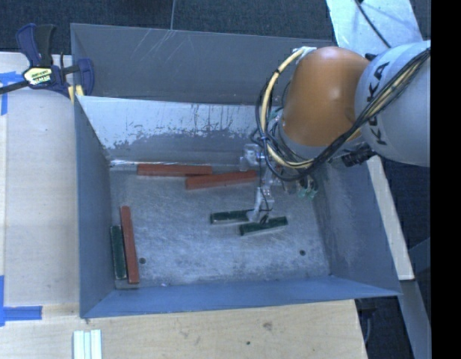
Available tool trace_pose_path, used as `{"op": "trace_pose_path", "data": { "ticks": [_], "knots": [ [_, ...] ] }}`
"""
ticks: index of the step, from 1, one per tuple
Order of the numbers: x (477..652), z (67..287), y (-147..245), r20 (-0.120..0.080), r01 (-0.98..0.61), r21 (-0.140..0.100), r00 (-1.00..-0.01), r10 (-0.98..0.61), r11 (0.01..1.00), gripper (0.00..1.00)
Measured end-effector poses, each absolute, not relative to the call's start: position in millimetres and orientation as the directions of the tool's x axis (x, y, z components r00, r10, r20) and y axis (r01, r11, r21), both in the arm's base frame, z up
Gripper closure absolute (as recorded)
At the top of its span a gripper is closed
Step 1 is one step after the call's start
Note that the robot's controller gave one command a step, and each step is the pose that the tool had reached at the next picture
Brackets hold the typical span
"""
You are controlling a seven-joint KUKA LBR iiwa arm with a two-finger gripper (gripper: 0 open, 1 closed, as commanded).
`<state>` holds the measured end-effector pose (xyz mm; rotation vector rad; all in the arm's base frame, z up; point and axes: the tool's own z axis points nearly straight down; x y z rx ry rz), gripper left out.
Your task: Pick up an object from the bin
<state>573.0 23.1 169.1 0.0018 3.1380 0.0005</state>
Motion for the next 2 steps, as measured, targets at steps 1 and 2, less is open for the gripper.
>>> {"op": "trace_pose_path", "data": {
  "ticks": [1,2],
  "knots": [
    [576.2,68,34,-0.007,0.005,0.001,-1.0,0.005,1.0,0.0],
    [562.3,71,72,-0.001,-0.111,0.001,-0.994,-0.111,0.994,0.0]
  ]
}}
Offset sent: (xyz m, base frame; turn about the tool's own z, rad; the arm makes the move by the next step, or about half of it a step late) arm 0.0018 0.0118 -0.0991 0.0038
